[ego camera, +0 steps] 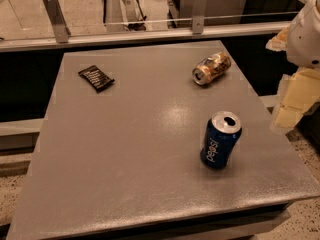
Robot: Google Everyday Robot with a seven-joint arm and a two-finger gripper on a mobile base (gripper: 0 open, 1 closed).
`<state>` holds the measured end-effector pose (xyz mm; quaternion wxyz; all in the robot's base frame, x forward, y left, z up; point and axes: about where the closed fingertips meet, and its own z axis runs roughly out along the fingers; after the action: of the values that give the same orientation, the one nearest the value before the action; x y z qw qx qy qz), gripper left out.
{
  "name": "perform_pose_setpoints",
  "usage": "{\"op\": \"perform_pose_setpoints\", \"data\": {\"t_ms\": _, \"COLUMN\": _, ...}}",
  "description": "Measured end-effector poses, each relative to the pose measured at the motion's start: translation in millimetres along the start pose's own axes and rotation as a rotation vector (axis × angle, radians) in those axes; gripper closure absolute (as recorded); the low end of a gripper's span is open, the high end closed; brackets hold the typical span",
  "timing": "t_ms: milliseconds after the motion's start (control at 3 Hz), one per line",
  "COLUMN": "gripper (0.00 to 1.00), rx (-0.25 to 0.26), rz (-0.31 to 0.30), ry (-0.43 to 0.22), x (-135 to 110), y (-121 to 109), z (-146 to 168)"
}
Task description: Place orange can upright
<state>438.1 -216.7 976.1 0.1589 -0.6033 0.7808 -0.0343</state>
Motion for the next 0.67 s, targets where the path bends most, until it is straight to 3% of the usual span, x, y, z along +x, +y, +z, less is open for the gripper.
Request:
{"op": "perform_pose_setpoints", "data": {"t_ms": 333, "gripper": 0.0, "rx": 0.0, "rz": 0.0, "ry": 0.0, "x": 0.0, "y": 0.0, "z": 0.0}}
{"op": "perform_pose_setpoints", "data": {"t_ms": 667, "gripper": 0.0, "rx": 0.016, "rz": -0.05, "ry": -0.012, "x": -2.6, "y": -25.0, "z": 11.8}}
